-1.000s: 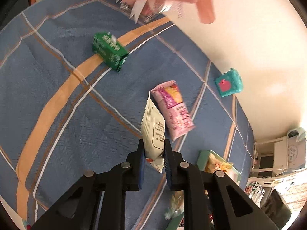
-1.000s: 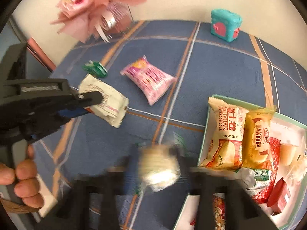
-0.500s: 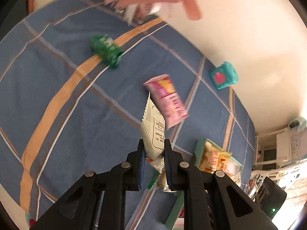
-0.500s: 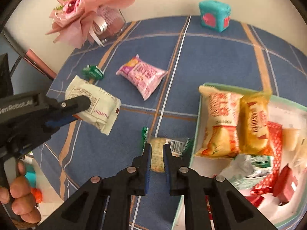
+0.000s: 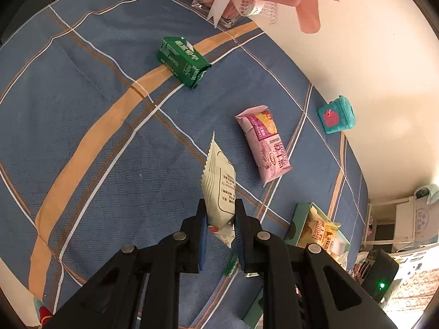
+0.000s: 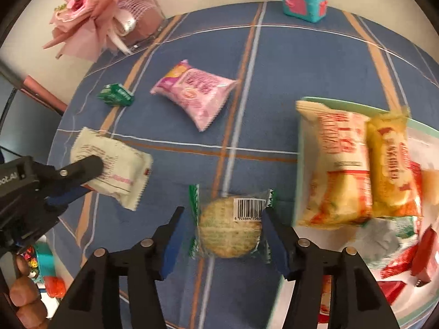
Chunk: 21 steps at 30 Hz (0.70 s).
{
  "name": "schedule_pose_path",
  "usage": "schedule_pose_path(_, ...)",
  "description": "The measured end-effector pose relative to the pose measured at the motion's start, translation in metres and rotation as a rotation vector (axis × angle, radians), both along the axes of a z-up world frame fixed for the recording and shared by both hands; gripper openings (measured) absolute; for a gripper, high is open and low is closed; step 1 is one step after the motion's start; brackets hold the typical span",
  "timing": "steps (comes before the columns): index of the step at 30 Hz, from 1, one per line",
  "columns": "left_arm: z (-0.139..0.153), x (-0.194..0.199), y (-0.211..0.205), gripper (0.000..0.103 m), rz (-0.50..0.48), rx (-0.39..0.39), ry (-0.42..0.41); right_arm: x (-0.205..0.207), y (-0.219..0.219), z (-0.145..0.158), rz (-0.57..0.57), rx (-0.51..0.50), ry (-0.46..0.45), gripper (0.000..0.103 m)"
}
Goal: Organize snacks
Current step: 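Carry the sachet and round cake over the tray, lower them in, open both tools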
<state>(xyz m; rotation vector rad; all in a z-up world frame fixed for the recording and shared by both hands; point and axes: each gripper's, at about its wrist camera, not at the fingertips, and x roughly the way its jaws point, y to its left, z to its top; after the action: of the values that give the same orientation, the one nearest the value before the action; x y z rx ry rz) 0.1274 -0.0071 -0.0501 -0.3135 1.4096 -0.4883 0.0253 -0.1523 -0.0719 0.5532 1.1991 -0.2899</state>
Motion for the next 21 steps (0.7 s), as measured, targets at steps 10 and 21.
schedule_pose_path(10, -0.008, 0.004, 0.005, 0.018, 0.020, 0.001, 0.026, 0.017, 0.029, -0.012, 0.105, -0.191, 0.082, 0.064)
schedule_pose_path(21, 0.002, 0.000, 0.001, 0.018, 0.027, 0.010, -0.008, 0.004, 0.016, 0.010, 0.072, -0.158, 0.028, 0.052)
